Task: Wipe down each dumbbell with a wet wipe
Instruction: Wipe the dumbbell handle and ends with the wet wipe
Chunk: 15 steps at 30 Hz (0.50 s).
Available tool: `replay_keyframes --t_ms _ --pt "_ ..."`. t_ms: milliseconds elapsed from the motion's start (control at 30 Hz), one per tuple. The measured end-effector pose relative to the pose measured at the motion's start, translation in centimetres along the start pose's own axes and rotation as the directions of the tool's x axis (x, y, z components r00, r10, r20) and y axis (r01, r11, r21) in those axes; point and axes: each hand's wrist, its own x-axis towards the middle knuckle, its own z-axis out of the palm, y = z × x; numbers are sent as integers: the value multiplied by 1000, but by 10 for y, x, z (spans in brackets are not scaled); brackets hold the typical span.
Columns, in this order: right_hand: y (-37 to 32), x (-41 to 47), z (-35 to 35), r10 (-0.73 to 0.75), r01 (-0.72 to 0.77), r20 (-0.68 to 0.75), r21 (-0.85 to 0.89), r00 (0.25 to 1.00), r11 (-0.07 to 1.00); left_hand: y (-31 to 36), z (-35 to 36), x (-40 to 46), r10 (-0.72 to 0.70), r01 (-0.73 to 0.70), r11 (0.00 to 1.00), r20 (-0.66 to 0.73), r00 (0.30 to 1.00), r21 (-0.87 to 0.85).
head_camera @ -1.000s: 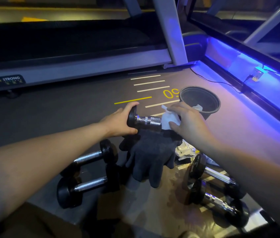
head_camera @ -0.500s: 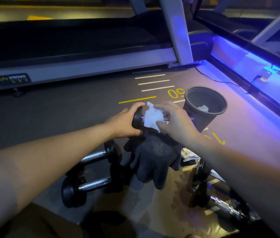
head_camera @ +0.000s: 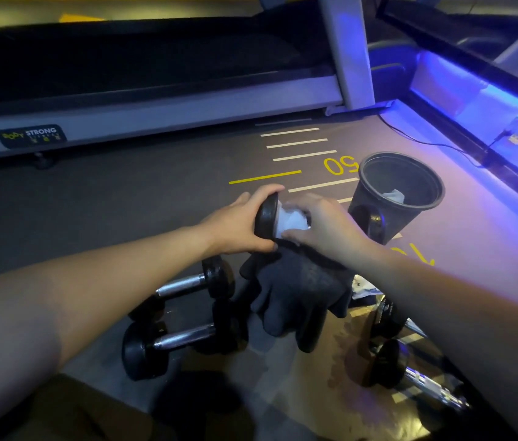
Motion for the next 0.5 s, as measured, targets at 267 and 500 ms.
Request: replay_keyframes --t_ms 267,500 --pt "3 19 2 4 11 61 -239 998 971 1 1 1 9 -9 1000 6 1000 -6" --pt "-1 32 3 78 -55 170 -135 982 989 -3 1 3 38 -37 999 14 999 -29"
